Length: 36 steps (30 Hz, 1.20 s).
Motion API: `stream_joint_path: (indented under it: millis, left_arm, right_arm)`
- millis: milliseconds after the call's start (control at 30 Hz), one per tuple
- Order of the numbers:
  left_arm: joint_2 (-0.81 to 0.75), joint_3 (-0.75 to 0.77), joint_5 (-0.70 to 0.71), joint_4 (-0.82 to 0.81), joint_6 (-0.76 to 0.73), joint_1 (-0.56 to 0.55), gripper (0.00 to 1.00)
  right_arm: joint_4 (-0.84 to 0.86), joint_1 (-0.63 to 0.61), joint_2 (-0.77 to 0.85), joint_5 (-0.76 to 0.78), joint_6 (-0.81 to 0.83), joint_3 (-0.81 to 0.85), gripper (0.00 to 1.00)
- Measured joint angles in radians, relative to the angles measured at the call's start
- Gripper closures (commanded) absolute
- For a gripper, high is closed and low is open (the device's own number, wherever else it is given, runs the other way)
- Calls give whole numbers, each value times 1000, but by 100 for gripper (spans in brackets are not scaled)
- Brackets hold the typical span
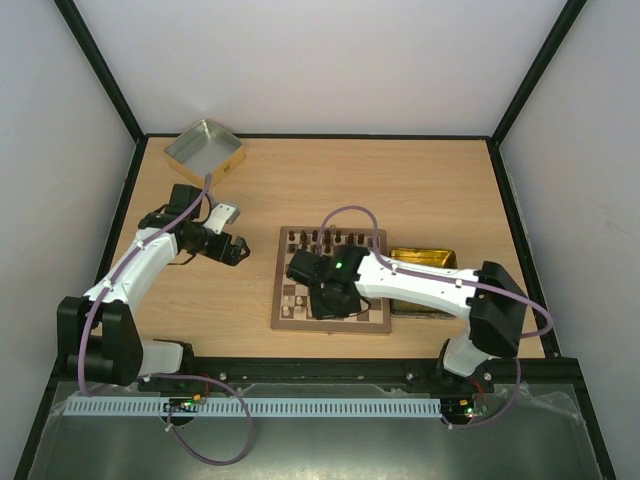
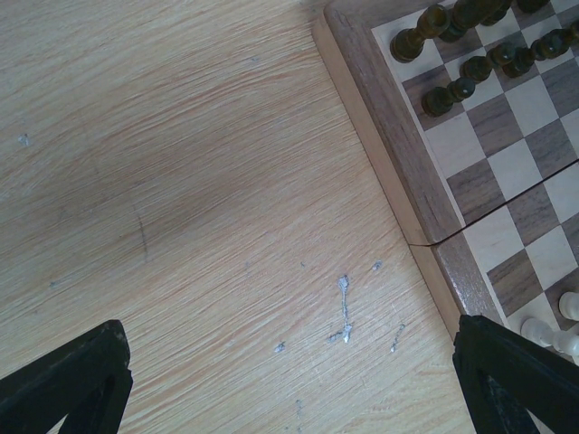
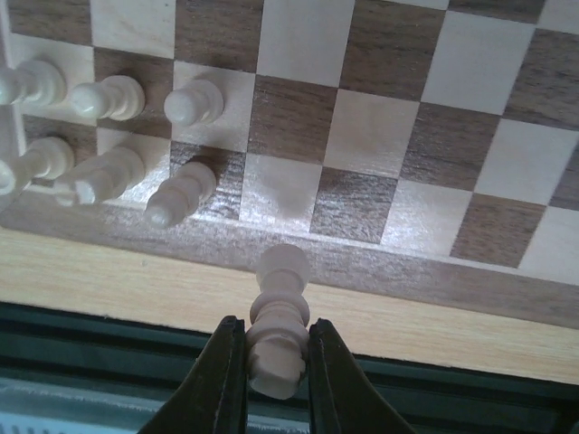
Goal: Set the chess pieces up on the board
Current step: Place the chess piece on the chessboard.
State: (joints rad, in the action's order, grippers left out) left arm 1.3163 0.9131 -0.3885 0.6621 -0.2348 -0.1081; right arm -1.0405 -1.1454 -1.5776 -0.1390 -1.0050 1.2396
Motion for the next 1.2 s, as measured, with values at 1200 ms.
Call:
stream_joint_path:
  millis: [1200]
  left_arm:
    - [-25,-11,-10,-7,-1,27,3]
  right_arm:
    - [66,-2,-114,22,-29,10,89]
